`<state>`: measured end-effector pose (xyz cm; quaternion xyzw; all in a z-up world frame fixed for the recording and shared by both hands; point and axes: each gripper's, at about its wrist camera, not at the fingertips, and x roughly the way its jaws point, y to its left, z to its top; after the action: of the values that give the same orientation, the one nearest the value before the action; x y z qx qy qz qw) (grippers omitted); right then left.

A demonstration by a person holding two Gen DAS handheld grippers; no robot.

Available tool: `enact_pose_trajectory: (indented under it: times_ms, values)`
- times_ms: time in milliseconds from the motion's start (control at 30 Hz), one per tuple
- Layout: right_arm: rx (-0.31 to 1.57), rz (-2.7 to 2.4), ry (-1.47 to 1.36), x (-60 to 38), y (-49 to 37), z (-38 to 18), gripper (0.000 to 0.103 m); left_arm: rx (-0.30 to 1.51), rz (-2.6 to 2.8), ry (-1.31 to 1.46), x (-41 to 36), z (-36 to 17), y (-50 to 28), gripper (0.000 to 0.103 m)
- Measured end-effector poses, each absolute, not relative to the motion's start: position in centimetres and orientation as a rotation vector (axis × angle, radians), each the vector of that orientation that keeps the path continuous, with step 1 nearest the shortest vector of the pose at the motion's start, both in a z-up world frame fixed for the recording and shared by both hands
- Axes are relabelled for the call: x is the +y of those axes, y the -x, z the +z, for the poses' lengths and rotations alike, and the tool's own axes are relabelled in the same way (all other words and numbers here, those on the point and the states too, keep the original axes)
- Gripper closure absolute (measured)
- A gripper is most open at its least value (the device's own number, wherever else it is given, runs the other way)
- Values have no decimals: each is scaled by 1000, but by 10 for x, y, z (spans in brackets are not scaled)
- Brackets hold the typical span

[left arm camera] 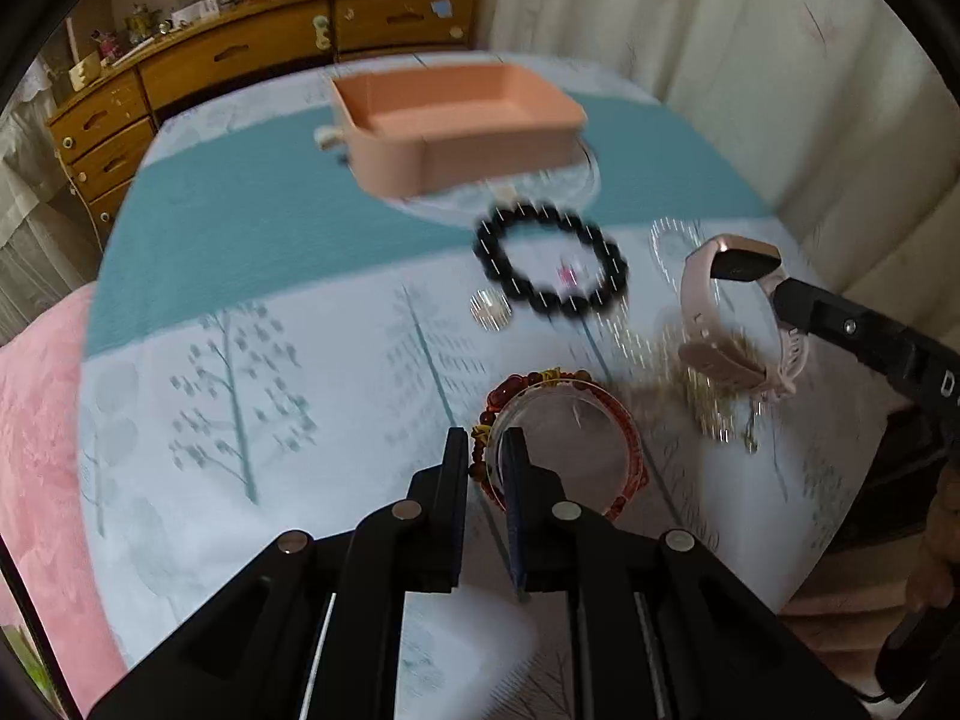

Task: Organize jewelry
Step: 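Carry the watch into the pink tray and open the right gripper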

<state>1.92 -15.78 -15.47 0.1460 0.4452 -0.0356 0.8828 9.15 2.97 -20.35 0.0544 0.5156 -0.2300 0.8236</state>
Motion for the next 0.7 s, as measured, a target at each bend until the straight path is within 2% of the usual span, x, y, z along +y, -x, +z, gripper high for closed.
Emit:
enact_pose_trajectory:
  times_ms: [367, 700]
  values:
    - [783, 13, -265, -153, -109, -127, 99, 1049, -410, 123, 42, -172, -190, 94]
    - [813, 22, -282, -170, -195, -148, 98, 972, -365, 169, 29, -159, -263, 94]
